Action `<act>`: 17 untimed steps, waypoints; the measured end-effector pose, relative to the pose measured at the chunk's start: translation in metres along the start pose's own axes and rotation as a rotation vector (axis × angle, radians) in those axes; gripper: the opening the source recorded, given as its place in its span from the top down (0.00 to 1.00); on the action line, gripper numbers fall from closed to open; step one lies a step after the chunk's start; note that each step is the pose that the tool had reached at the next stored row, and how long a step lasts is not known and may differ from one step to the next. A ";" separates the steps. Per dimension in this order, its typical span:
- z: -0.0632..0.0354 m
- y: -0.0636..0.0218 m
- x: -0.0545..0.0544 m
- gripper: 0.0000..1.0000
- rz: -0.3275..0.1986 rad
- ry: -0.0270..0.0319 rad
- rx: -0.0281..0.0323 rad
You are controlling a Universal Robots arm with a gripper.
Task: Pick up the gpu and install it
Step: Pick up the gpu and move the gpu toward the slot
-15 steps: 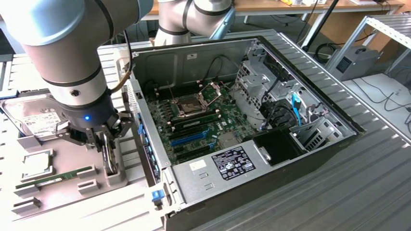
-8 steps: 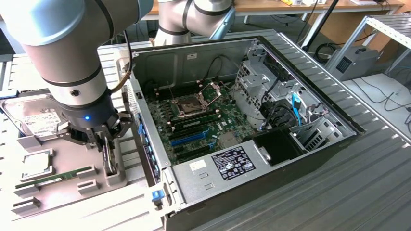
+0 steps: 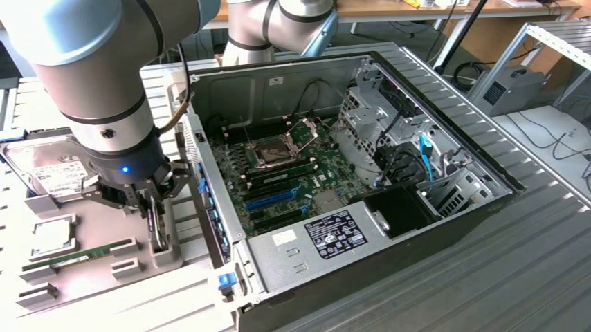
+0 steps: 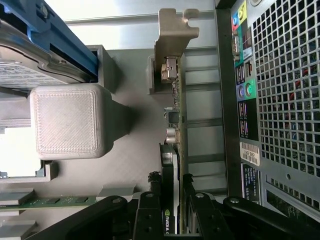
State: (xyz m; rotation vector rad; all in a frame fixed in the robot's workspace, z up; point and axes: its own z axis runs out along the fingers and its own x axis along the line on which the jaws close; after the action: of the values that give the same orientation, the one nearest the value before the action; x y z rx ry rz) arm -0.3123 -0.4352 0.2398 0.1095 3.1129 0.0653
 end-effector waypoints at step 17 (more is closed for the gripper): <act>-0.0039 0.0001 0.000 0.73 -0.041 0.0018 -0.0004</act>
State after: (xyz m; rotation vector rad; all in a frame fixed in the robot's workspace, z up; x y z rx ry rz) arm -0.3123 -0.4353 0.2438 0.0462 3.1154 0.0653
